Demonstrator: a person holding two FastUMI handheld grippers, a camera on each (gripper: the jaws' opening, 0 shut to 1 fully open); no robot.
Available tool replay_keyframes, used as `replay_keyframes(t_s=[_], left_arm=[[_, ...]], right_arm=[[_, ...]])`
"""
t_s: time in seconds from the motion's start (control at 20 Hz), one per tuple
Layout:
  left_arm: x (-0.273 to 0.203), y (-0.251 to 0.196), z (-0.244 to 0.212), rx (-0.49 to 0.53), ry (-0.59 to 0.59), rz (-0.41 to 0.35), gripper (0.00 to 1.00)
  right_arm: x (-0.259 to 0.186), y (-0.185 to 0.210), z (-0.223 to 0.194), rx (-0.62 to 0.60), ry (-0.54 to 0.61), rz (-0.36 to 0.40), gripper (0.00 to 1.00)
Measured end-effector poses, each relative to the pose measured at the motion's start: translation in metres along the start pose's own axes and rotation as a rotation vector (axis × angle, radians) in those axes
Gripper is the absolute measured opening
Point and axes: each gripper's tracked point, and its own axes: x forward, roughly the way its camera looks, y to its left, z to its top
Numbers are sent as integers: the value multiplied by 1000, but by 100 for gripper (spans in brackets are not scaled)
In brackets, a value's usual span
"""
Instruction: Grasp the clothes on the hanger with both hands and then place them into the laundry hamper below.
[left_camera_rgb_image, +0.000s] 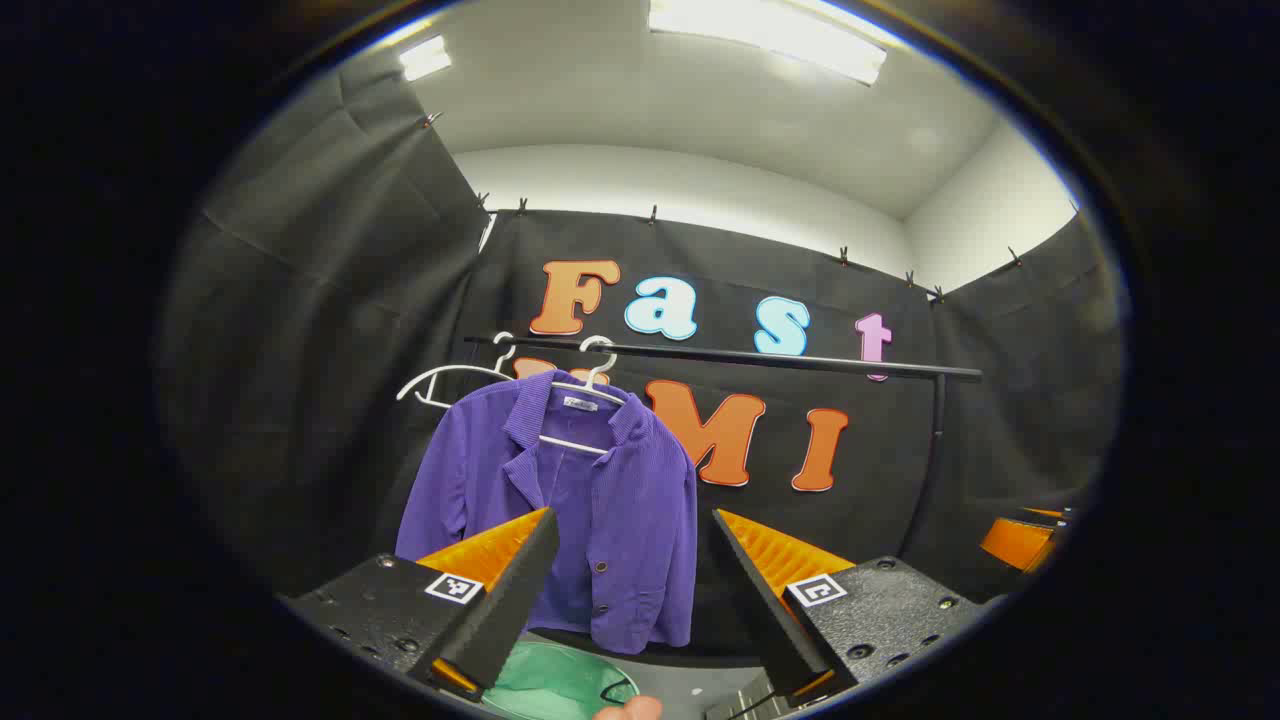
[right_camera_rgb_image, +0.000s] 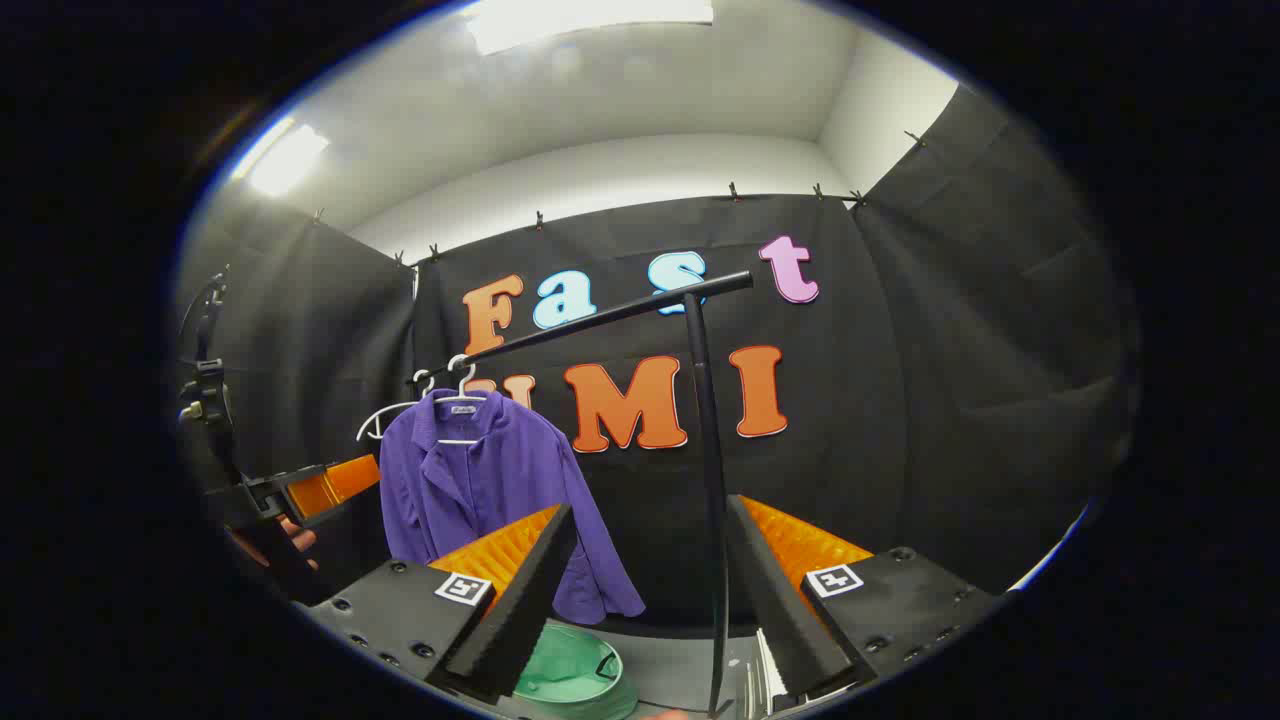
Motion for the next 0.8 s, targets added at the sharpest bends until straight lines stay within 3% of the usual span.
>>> replay_keyframes(t_s=[0.05, 0.15, 0.2, 0.25, 0.3, 0.35, 0.4, 0.45, 0.8], left_arm=[[1, 3, 0, 4, -4, 6, 95], [3, 7, -2, 11, -7, 16, 92], [4, 7, -2, 10, -8, 17, 92], [5, 7, -3, 7, -5, 17, 92], [7, 7, -3, 3, -1, 15, 92], [7, 7, -3, 0, -3, 15, 95], [6, 8, -1, 1, -8, 18, 92], [5, 10, 0, 7, -13, 24, 95], [-1, 18, 2, 31, -25, 42, 92]], right_arm=[[3, 1, -2, -4, 0, -5, 92], [4, 2, -4, -10, 1, -8, 92], [6, 5, -2, -11, -3, -6, 98], [6, 7, -2, -14, -6, -4, 98], [8, 9, -1, -19, -10, -1, 92], [9, 11, 0, -25, -12, 1, 92], [9, 12, 1, -29, -15, 4, 92], [9, 15, 2, -32, -16, 9, 98], [6, 19, 6, -39, -28, 12, 98]])
